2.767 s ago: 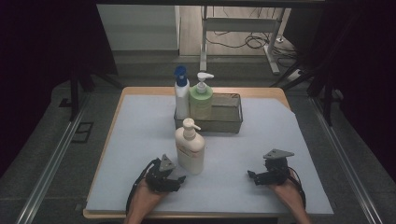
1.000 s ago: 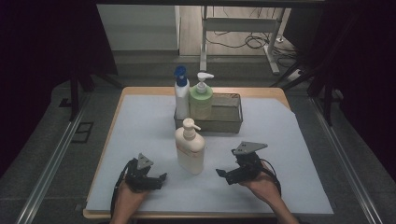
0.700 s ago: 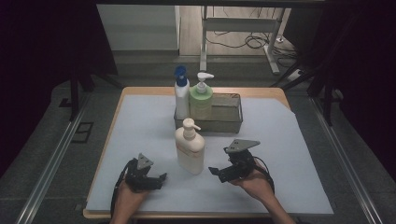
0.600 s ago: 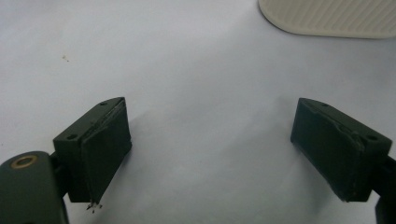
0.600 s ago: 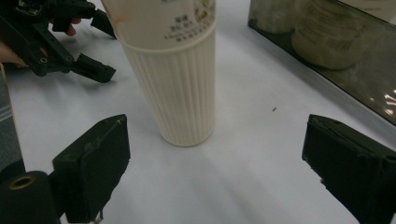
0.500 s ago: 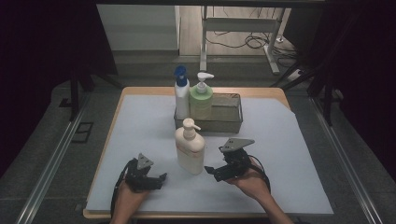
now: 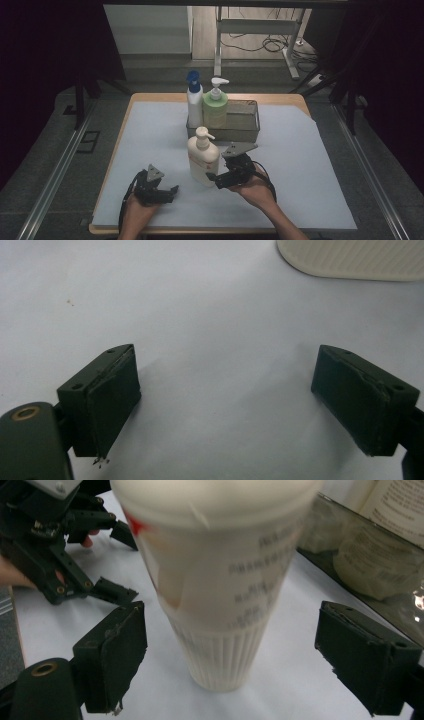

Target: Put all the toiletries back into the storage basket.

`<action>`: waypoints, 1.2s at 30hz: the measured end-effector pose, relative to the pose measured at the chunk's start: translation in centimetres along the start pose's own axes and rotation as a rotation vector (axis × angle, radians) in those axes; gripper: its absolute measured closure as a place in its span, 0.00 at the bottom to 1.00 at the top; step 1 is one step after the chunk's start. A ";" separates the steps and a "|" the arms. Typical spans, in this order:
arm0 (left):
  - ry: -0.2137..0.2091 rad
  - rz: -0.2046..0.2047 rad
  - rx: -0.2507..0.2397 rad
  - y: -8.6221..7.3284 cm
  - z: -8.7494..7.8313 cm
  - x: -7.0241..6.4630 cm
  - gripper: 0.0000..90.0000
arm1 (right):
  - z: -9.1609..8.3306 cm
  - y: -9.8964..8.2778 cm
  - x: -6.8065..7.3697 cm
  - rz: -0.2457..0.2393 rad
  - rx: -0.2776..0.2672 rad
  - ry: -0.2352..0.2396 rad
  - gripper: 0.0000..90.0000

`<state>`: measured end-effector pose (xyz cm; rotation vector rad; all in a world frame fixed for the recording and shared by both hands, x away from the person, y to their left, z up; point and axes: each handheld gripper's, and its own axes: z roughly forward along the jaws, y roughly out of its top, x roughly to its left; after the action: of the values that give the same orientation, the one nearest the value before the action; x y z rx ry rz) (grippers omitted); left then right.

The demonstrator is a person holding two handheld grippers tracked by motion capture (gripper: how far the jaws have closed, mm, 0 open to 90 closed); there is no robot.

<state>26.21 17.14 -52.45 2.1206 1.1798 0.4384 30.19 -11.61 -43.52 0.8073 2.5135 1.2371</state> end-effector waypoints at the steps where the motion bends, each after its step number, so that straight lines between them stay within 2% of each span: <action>1: 0.000 0.000 0.000 0.0 0.0 0.0 0.13 | 0.1 0.2 0.1 -0.003 0.001 0.000 0.16; 6: 0.000 0.000 0.001 0.0 0.0 0.0 0.13 | 0.6 1.1 0.4 -0.003 -0.002 -0.020 0.18; 23: 0.000 0.001 0.001 0.0 0.0 0.0 0.13 | 2.9 2.8 1.2 -0.011 -0.020 -0.031 0.34; 26: 0.000 0.000 0.000 0.0 0.0 0.0 0.13 | 2.9 2.8 1.1 -0.011 -0.025 -0.040 0.38; 30: 0.000 0.001 0.002 0.0 0.0 0.0 0.13 | 2.8 2.9 1.0 -0.001 -0.014 -0.027 0.39; 36: -0.001 0.000 0.001 0.0 0.0 0.0 0.13 | 2.7 3.0 1.2 -0.001 -0.004 -0.037 0.40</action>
<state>26.23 17.15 -52.44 2.1215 1.1799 0.4367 31.51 -7.68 -42.79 0.8199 2.4813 1.2156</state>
